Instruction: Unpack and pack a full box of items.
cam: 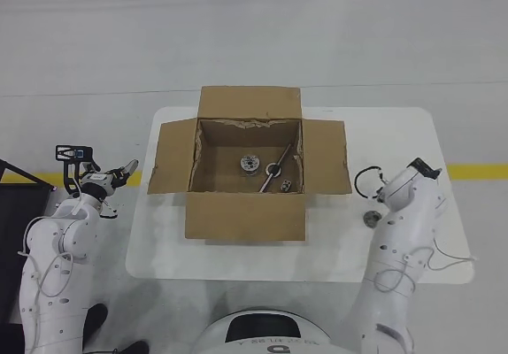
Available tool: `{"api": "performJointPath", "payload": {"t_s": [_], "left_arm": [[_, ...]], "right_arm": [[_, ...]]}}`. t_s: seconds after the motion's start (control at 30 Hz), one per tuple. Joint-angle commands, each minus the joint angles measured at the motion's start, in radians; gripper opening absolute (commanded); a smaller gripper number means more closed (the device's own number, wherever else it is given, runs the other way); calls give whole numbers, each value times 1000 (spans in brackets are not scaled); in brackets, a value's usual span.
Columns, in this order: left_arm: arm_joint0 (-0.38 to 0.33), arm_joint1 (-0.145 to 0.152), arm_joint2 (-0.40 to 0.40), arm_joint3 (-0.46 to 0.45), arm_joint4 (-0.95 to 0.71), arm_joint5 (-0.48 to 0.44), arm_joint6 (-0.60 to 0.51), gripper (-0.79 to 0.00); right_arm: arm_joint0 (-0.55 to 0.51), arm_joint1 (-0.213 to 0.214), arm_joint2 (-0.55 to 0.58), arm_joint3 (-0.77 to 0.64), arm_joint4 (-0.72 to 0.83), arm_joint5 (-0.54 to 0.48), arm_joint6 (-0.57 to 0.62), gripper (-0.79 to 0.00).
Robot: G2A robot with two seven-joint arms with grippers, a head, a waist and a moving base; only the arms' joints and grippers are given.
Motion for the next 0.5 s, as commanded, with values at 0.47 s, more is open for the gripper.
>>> {"api": "performJointPath", "payload": {"t_s": [0.47], "left_arm": [[0, 0, 0, 0, 0, 0, 0, 0]], "right_arm": [[12, -2, 11, 82, -20, -121, 122, -437]]}}
